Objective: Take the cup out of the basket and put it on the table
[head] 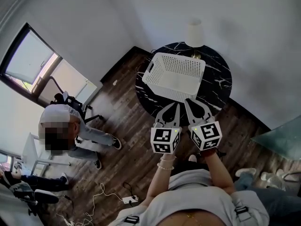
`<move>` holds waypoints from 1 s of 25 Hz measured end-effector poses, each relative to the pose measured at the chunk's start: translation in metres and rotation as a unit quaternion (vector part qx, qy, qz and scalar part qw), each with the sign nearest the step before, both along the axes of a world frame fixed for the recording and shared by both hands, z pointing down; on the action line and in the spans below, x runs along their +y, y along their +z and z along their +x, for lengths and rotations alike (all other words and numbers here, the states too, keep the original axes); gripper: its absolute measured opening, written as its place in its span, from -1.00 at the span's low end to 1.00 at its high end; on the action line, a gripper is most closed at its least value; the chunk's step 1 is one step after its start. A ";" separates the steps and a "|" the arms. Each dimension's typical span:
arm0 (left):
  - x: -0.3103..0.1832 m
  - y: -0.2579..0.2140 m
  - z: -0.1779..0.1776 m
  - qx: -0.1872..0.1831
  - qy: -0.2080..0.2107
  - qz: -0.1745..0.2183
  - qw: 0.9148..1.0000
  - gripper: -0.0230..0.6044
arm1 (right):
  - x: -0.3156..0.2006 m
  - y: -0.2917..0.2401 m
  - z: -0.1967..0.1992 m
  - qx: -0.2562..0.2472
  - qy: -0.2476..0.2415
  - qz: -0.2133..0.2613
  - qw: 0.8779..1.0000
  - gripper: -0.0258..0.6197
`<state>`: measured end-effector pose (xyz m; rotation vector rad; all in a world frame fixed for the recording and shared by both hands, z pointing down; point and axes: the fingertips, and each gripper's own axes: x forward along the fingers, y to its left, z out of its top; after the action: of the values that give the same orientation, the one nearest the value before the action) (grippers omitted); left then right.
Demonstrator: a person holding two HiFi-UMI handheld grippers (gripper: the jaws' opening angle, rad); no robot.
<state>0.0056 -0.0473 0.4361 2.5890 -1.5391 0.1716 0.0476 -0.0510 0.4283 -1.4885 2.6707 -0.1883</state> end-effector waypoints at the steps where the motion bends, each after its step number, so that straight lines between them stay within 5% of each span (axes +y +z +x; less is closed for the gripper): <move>1: -0.001 0.001 0.000 0.000 -0.001 0.000 1.000 -0.91 | -0.001 0.001 0.001 -0.002 0.000 -0.001 1.000 -0.89; 25: -0.113 0.003 -0.025 -0.002 0.058 -0.006 0.998 -0.91 | -0.105 0.003 -0.019 -0.011 0.051 -0.011 0.999 -0.89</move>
<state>-0.0191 -0.1603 0.4392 2.6724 -1.3853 0.1966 0.0284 -0.1564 0.4309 -1.6153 2.5768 -0.2269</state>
